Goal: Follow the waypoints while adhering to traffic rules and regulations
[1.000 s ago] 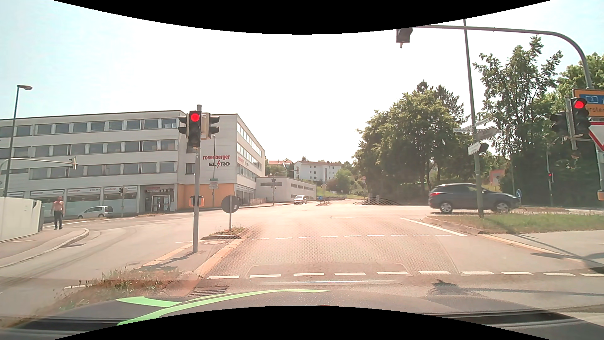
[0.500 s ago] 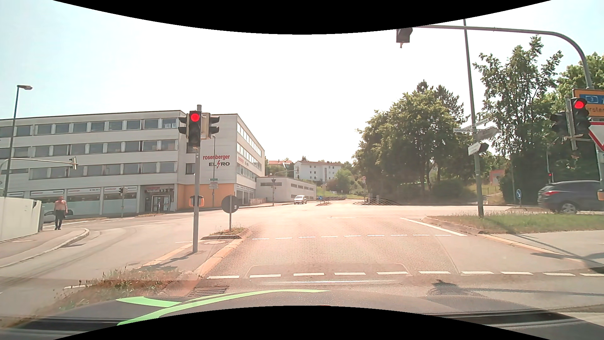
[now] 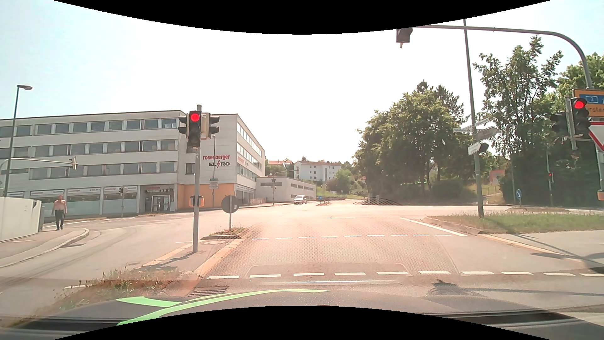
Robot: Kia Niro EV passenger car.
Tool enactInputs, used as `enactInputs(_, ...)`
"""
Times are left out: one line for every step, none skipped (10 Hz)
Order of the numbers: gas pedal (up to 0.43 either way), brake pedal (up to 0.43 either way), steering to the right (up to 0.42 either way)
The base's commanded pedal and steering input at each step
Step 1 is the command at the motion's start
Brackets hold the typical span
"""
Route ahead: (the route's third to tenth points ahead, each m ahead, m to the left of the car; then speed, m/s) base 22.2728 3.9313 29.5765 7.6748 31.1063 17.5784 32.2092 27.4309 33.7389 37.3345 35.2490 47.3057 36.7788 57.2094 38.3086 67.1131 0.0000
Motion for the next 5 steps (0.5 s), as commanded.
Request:
enactInputs(0.000, 0.372, -0.008)
enactInputs(0.000, 0.372, -0.008)
enactInputs(0.000, 0.372, -0.008)
enactInputs(0.000, 0.372, -0.008)
enactInputs(0.000, 0.372, -0.008)
